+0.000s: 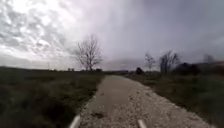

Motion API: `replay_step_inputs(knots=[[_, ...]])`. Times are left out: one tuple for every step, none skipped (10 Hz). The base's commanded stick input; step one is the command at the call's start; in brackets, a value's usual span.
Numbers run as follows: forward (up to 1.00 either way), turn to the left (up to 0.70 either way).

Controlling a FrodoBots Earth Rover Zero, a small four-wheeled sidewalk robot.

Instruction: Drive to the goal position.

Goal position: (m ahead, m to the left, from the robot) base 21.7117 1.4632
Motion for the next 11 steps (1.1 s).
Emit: replay_step_inputs(knots=[[0.50,0.00],[0.50,0.00],[0.50,0.00],[0.50,0.00],[0.50,0.00],[0.50,0.00],[0.50,0.00],[0.50,-0.04],[0.50,-0.27],[0.50,-0.45],[0.50,-0.48]])
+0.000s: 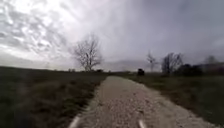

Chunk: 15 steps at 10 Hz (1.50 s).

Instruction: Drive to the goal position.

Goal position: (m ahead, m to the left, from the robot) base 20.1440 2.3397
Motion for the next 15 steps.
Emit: replay_step_inputs(knots=[[0.50,-0.42],[0.50,0.00],[0.50,0.00],[0.50,0.00],[0.50,0.00],[0.50,0.00],[0.50,0.00],[0.50,0.00],[0.50,0.00],[0.50,0.00],[0.50,0.00],[0.50,0.00],[0.50,0.00],[0.50,0.00],[0.50,0.00]])
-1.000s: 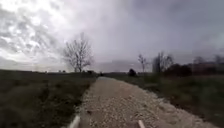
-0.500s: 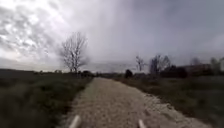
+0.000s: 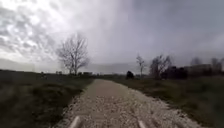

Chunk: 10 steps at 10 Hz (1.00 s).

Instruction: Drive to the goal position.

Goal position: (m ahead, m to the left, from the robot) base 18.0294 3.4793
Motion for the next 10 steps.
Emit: replay_step_inputs(knots=[[0.50,0.00],[0.50,0.00],[0.50,0.00],[0.50,0.00],[0.50,0.00],[0.50,0.17],[0.50,0.19],[0.50,0.01],[0.50,0.00],[0.50,0.00]])
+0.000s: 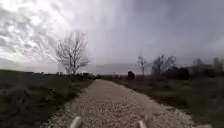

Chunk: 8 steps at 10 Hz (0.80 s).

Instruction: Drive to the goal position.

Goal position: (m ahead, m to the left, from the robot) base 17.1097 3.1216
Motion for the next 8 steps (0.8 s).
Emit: replay_step_inputs(knots=[[0.50,0.00],[0.50,0.00],[0.50,0.00],[0.50,0.00],[0.50,0.00],[0.50,0.00],[0.50,0.00],[0.50,0.00]])
